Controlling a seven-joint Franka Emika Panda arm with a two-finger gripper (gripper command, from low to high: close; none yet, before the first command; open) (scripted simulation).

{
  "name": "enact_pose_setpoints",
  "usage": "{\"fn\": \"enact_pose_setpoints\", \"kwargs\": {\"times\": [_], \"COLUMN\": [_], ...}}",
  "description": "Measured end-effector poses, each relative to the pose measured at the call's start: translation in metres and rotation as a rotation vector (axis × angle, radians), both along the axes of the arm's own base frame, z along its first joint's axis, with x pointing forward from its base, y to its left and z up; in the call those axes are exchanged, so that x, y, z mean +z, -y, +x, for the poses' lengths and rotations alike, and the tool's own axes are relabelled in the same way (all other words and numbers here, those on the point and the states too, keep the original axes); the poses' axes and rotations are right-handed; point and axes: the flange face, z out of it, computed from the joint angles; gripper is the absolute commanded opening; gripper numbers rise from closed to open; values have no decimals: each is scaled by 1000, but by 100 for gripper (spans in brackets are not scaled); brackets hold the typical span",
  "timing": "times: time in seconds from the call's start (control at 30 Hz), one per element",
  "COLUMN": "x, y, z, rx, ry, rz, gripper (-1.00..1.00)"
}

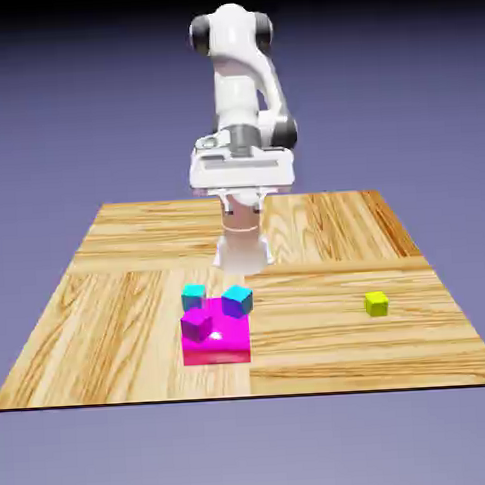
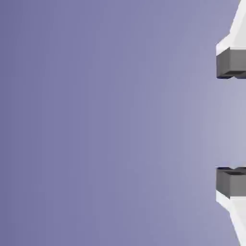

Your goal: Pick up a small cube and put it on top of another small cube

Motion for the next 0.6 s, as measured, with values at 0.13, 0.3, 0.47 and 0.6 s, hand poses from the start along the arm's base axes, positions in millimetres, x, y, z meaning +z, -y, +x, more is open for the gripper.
{"fn": "enact_pose_setpoints", "kwargs": {"times": [0.13,0.3,0.47,0.6], "x": [-44,-104,-166,-218], "y": [-66,-150,-236,-284], "z": [10,0,-41,-83], "rx": [262,604,979,1255], "ry": [-133,-280,-407,-504], "rz": [-112,-259,-415,-536], "gripper": [0,0,0,0]}}
